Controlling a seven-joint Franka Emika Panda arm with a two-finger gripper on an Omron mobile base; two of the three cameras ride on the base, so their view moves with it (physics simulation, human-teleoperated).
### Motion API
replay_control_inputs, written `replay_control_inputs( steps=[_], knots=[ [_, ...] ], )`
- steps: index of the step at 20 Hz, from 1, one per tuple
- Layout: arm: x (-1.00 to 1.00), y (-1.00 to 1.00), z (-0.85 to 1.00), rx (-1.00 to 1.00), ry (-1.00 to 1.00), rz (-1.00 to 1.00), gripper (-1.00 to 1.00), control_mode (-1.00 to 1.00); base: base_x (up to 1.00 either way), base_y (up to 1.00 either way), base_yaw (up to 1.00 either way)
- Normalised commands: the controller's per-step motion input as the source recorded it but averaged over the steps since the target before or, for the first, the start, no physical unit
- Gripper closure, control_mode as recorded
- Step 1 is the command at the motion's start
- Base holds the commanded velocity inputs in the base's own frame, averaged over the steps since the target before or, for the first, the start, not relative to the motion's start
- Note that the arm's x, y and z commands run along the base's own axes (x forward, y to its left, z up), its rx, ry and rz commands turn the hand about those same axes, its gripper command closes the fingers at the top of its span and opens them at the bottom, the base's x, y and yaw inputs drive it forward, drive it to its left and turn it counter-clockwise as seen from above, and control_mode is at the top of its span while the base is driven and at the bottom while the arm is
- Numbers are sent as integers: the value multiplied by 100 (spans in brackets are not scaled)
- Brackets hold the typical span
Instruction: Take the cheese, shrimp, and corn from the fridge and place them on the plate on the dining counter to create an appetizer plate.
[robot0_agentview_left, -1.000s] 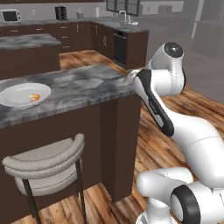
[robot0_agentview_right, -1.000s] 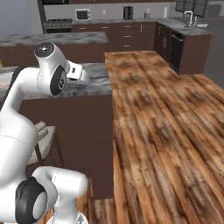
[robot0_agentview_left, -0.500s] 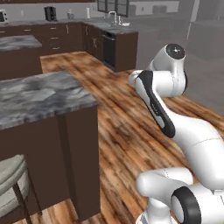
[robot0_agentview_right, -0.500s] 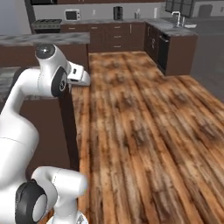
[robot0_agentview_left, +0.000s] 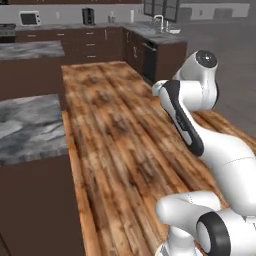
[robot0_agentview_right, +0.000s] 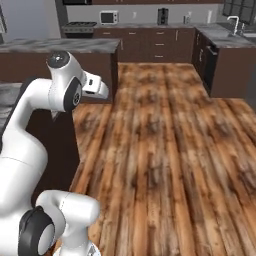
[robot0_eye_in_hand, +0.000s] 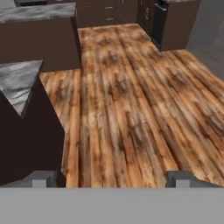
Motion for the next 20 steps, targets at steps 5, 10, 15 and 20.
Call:
replay_control_inputs(
  steps=[5,10,15,20],
  knots=[
    [0,0,0,0,0,0,-100,100,96,-85,41],
    [0,0,0,0,0,0,-100,100,99,-90,34],
    [0,0,0,0,0,0,-100,100,100,-89,25],
    [0,0,0,0,0,0,-100,100,100,-81,20]
  ],
)
